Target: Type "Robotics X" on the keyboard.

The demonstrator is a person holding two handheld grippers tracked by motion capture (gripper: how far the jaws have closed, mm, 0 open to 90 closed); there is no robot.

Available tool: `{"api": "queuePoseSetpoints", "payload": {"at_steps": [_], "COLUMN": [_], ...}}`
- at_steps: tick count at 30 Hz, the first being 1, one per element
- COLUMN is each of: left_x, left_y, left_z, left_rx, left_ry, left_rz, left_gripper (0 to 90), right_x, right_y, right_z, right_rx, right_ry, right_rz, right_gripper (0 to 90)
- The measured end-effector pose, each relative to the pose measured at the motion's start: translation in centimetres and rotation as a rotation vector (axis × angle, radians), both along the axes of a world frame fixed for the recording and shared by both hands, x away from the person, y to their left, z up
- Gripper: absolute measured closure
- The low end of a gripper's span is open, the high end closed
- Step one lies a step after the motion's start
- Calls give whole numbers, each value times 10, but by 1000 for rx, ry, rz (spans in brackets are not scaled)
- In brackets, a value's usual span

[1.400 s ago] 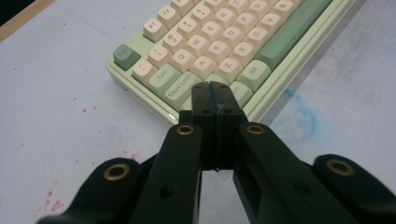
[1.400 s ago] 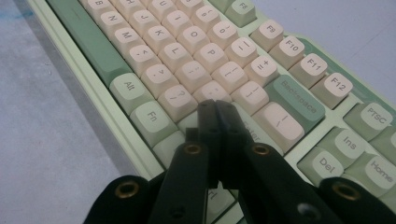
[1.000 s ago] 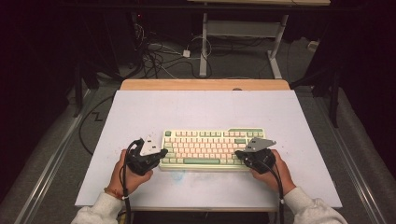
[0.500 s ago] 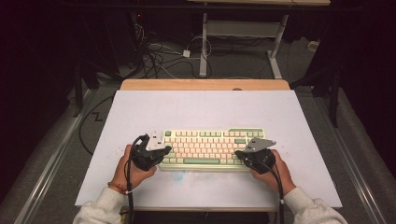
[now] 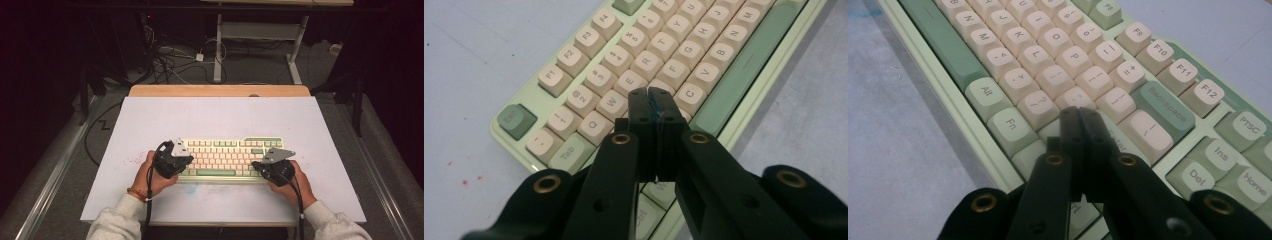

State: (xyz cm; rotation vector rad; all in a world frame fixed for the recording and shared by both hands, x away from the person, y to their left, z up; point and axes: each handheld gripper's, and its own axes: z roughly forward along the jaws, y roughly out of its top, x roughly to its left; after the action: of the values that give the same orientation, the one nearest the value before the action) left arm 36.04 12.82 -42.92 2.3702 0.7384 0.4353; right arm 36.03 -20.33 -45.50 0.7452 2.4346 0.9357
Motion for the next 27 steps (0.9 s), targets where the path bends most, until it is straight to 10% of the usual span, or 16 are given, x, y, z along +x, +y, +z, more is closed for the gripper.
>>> {"api": "queuePoseSetpoints", "payload": {"at_steps": [27], "left_x": [10], "left_y": [-25], "left_z": [-16], "left_rx": [72], "left_ry": [49], "left_rz": [-59], "left_gripper": [867], "right_x": [-1], "right_y": [0], "right_z": [0], "right_rx": [-2], "right_ry": [-5], "right_rz": [3], "right_gripper": [900]}}
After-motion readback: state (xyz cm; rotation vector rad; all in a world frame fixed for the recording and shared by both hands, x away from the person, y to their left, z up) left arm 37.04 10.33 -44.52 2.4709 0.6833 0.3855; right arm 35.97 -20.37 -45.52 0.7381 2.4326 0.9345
